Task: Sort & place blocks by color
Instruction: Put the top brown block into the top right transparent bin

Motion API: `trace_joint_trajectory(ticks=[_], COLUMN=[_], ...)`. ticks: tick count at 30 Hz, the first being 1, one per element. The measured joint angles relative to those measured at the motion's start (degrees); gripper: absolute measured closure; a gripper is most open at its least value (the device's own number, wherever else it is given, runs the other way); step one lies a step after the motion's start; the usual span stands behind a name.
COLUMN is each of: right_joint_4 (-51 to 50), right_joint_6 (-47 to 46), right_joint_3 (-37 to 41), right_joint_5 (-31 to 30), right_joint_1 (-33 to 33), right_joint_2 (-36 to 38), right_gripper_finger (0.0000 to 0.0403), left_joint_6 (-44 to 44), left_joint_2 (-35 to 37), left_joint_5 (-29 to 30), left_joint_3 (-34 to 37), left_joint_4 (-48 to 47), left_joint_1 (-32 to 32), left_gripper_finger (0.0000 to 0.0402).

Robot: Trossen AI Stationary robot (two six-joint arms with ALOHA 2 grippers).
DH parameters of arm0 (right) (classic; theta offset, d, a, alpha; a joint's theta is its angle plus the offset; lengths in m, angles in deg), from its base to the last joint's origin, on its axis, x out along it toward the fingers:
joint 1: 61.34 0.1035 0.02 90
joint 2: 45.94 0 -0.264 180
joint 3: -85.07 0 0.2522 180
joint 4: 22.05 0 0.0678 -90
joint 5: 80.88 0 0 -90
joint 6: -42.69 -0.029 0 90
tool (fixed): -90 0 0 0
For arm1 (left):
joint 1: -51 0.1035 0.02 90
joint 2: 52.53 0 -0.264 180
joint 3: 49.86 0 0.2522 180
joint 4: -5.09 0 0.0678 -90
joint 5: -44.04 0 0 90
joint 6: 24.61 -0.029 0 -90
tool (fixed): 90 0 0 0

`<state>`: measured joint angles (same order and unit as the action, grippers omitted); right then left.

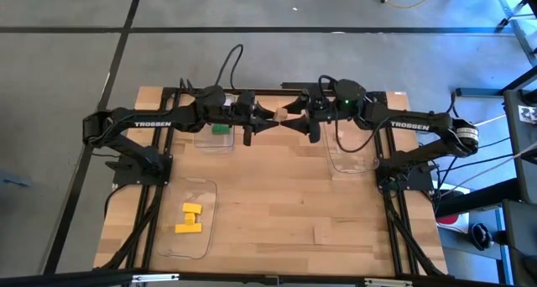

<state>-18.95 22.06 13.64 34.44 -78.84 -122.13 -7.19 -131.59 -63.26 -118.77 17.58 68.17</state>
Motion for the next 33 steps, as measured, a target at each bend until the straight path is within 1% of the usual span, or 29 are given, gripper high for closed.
trace_joint_trajectory(ticks=[2,4,6,11,17,20,22,24,27,30,33], right_joint_4=[0.2,0.3,0.3,0.4,0.4,-0.9,-3.3,-6.9,-14.4,-23.9,-34.9], right_joint_6=[0.1,-0.1,-0.1,0.4,-1.7,-1.4,-0.6,0.5,3.3,6.2,8.3], right_joint_3=[0.0,0.0,0.1,0.1,0.1,0.1,0.1,0.1,0.1,0.1,0.1], right_joint_5=[-0.8,-1.5,-2.9,-3.7,-3.6,-3.6,-2.5,-1.9,-2.0,-2.5,-4.2], right_joint_1=[0.4,0.7,1.0,1.3,1.3,1.0,0.0,-1.5,-3.6,-5.9,-7.9], right_joint_2=[0.0,0.0,0.0,0.0,0.0,1.0,2.6,4.9,8.3,12.0,14.3], right_gripper_finger=[0.0140,0.0160,0.0188,0.0271,0.0272,0.0272,0.0272,0.0272,0.0272,0.0272,0.0272], left_joint_6=[0.0,0.0,0.0,0.4,3.4,4.7,5.9,6.3,6.1,5.6,3.3], left_joint_2=[0.0,0.0,0.0,0.1,0.1,0.5,1.7,3.4,6.9,11.1,14.8], left_joint_5=[-0.2,-0.4,-0.5,-0.5,-1.1,-1.9,-3.0,-4.3,-7.0,-8.1,-7.3], left_joint_3=[0.0,0.0,0.0,0.0,0.0,-0.1,-0.1,-0.1,-0.1,-0.1,0.0], left_joint_4=[0.0,0.1,0.1,0.0,0.0,-0.5,-2.3,-5.9,-12.4,-17.4,-18.6], left_joint_1=[0.0,0.0,0.0,-0.3,-0.2,0.5,1.8,3.3,5.5,8.2,9.8], left_gripper_finger=[0.0286,0.0286,0.0286,0.0286,0.0283,0.0236,0.0202,0.0177,0.0156,0.0151,0.0152])
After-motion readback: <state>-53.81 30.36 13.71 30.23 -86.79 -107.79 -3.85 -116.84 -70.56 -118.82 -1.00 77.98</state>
